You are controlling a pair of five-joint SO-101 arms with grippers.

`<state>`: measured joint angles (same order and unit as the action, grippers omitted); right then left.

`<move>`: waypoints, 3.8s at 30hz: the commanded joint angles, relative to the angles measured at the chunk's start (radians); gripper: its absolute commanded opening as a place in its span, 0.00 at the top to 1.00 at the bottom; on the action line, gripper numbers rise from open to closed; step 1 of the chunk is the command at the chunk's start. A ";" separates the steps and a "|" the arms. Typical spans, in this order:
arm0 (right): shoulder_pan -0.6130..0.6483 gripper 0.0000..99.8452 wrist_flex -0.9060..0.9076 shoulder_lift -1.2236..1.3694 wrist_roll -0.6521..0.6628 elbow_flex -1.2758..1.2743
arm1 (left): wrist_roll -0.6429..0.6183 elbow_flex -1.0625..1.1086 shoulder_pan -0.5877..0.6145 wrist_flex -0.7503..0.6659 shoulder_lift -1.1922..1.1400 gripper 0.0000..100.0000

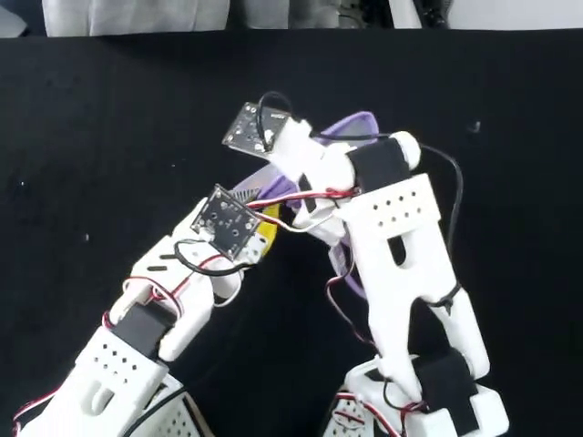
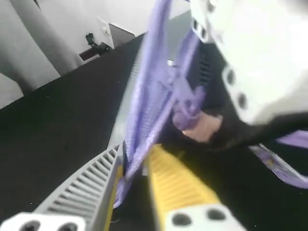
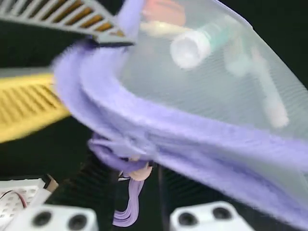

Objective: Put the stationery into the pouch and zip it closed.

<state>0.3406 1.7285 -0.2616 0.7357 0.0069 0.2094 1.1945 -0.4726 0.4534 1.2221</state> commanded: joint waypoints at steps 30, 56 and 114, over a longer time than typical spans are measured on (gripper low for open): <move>-0.361 0.99 -0.112 -0.042 -0.008 0.344 | 0.015 0.077 0.081 -0.031 -0.003 0.97; -0.687 0.99 -0.253 0.225 -0.008 0.710 | 0.015 0.079 0.084 -0.029 -0.003 0.97; 0.041 0.91 -0.216 0.619 -0.135 0.688 | -0.038 0.074 0.189 -0.086 -0.002 0.97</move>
<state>0.3161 1.5612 0.3736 0.6329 0.6851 0.1910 1.2958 -0.2885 0.3905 1.2144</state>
